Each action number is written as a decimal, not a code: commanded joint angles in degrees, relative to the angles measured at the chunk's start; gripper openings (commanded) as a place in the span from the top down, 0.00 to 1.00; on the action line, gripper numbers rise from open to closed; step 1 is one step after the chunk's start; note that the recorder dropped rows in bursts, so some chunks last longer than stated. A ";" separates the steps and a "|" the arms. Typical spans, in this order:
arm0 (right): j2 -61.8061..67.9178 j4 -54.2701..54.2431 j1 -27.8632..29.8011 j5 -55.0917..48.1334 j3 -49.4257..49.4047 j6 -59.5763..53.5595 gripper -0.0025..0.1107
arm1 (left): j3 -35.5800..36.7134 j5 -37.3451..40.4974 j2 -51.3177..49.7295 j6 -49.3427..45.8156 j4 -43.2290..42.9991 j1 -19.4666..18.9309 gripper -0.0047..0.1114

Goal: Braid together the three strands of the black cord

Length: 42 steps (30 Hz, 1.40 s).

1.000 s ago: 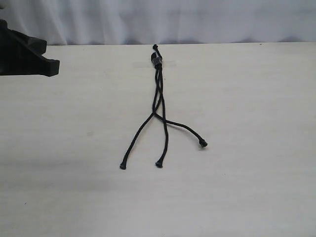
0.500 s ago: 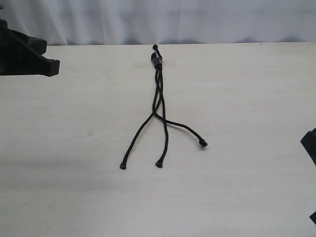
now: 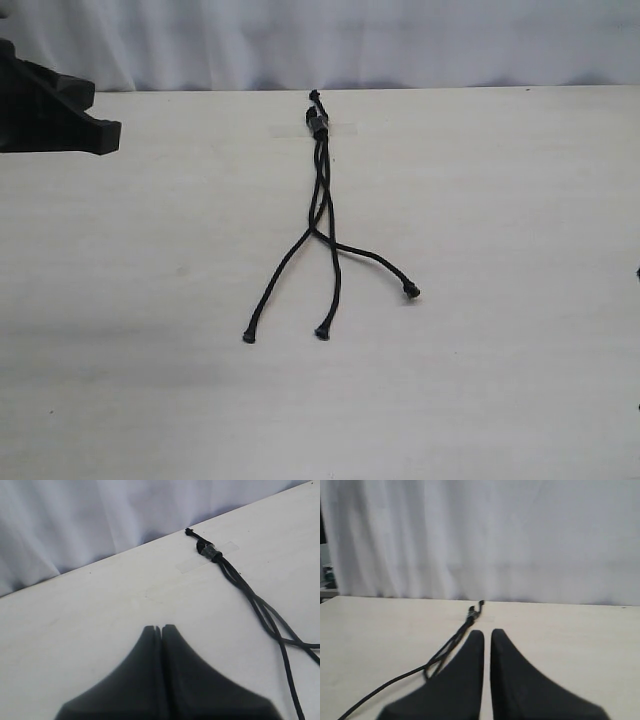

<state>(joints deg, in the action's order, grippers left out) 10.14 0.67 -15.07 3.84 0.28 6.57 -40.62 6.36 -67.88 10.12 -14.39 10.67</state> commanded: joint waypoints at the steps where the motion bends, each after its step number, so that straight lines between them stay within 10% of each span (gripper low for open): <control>1: -3.01 0.00 9.06 0.44 -0.28 0.03 0.94 | 0.22 -0.95 0.22 0.15 0.12 -0.02 0.96; 34: -10.14 0.23 13.15 -13.78 -0.28 -1.66 0.94 | 0.37 -0.84 0.56 0.15 0.04 -0.02 0.96; 42: -10.14 -0.02 12.90 -13.78 -0.28 -1.66 0.94 | 9.91 -1.13 19.78 -0.67 4.17 -0.67 0.96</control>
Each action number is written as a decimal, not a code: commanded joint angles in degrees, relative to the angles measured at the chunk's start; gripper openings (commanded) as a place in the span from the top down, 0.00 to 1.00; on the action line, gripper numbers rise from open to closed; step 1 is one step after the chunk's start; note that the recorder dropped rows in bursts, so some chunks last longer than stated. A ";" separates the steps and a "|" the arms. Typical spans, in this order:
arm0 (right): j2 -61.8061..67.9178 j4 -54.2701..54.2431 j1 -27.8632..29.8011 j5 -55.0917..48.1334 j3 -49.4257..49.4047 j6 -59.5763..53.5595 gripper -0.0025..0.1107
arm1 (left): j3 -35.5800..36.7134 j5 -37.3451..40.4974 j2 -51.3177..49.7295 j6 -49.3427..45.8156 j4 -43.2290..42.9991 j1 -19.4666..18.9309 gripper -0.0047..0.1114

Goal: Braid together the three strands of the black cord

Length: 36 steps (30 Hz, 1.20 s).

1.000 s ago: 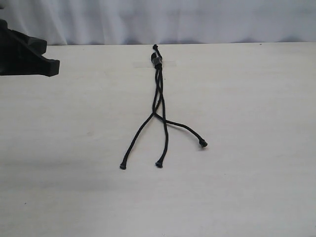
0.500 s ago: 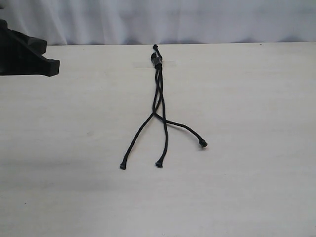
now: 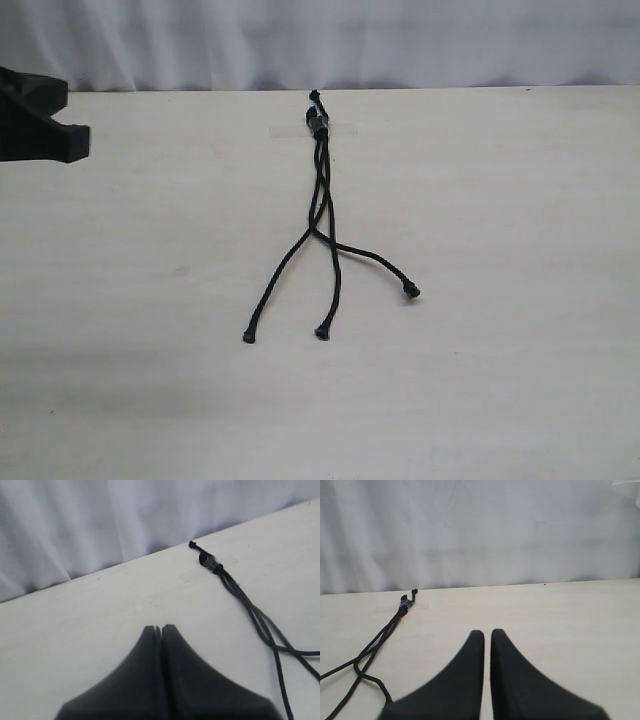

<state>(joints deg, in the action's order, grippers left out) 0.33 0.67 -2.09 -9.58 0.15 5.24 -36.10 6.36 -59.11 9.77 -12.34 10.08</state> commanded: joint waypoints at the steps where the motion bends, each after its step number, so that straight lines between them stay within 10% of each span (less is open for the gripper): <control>1: -0.33 -0.02 -0.09 -0.36 -0.15 -0.32 0.94 | 7.75 -1.17 15.17 -0.32 2.12 -0.09 0.96; 13: -0.33 -0.02 -0.08 -0.36 -0.15 -0.20 0.94 | 29.64 -2.96 59.11 -0.53 -0.68 -6.00 0.96; 36: -0.33 -0.02 -0.08 -0.11 -0.15 -0.20 0.94 | 36.10 3.56 59.11 -10.09 11.16 -15.03 0.96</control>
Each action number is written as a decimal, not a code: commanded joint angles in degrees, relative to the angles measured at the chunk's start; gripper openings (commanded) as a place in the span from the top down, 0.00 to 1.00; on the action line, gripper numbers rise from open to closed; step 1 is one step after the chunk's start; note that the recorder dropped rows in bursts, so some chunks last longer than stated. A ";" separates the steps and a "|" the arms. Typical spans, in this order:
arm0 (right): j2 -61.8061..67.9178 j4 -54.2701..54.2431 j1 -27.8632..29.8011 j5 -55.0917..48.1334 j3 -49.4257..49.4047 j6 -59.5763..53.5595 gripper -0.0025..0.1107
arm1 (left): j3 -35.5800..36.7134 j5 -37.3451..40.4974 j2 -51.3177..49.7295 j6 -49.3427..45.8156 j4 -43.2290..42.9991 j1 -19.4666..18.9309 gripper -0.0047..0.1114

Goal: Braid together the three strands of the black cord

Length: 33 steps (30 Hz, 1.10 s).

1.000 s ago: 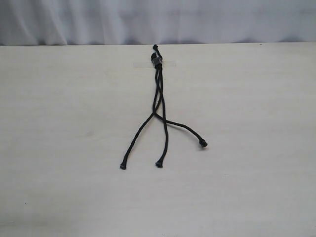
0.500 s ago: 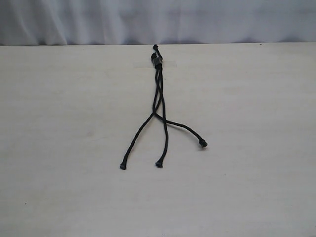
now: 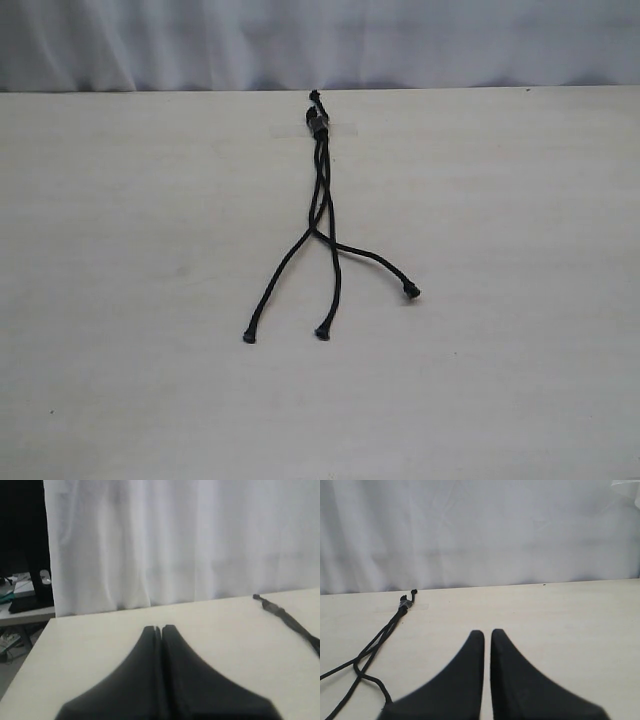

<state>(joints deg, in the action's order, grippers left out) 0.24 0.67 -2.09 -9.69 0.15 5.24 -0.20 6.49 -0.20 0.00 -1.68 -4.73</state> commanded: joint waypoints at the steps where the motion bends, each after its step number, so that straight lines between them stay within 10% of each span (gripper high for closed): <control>1: -0.24 -0.02 -0.08 0.01 -0.15 -0.20 0.94 | 0.20 4.18 0.20 -0.32 0.49 -0.21 0.96; 33: -0.24 -0.02 -0.08 0.01 -0.15 -0.09 0.94 | 0.20 5.21 0.20 -0.32 0.49 -0.21 0.96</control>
